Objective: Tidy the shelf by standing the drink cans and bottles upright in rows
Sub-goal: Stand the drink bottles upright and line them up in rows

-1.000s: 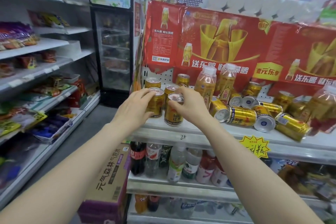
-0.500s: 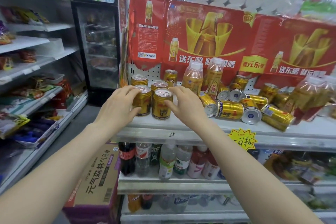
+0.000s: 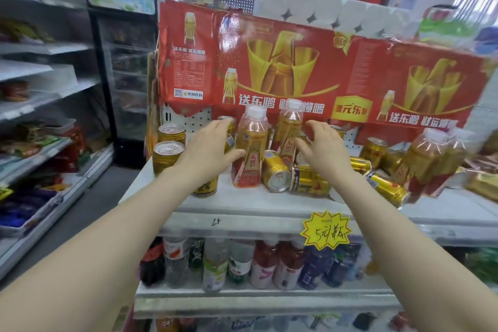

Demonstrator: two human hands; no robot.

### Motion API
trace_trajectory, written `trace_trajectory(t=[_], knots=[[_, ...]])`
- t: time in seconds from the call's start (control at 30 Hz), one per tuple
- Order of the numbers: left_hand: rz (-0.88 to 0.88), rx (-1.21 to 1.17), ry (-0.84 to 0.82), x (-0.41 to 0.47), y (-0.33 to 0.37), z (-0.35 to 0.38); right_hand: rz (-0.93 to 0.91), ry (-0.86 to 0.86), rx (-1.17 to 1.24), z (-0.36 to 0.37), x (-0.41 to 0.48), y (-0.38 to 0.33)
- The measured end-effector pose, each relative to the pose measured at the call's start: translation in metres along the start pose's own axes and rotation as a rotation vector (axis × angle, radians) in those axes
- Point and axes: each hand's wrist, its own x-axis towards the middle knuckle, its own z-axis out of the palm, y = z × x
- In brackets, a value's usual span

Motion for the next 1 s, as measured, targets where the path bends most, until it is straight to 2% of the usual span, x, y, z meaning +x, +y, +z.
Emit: trace_trajectory(t=[0.13,0.37,0.6,0.83,1.0], knots=[[-0.126,-0.086,-0.066,0.029,0.015,0.024,0.123,-0.100,0.100,0.011,0.037,0.016],[-0.296,-0.226,-0.054,0.039,0.026,0.045,0.215,-0.273,0.508,0.042,0.072,0.022],[-0.338,-0.277,-0.025,0.039,0.030,0.044,0.246,-0.162,0.621,0.042,0.074,0.021],[-0.257,-0.417,0.072,0.028,0.031,0.023,0.254,0.088,0.728,-0.026,0.052,0.015],[-0.161,-0.541,0.084,0.011,0.036,0.001,0.296,0.215,0.717,-0.074,-0.003,0.004]])
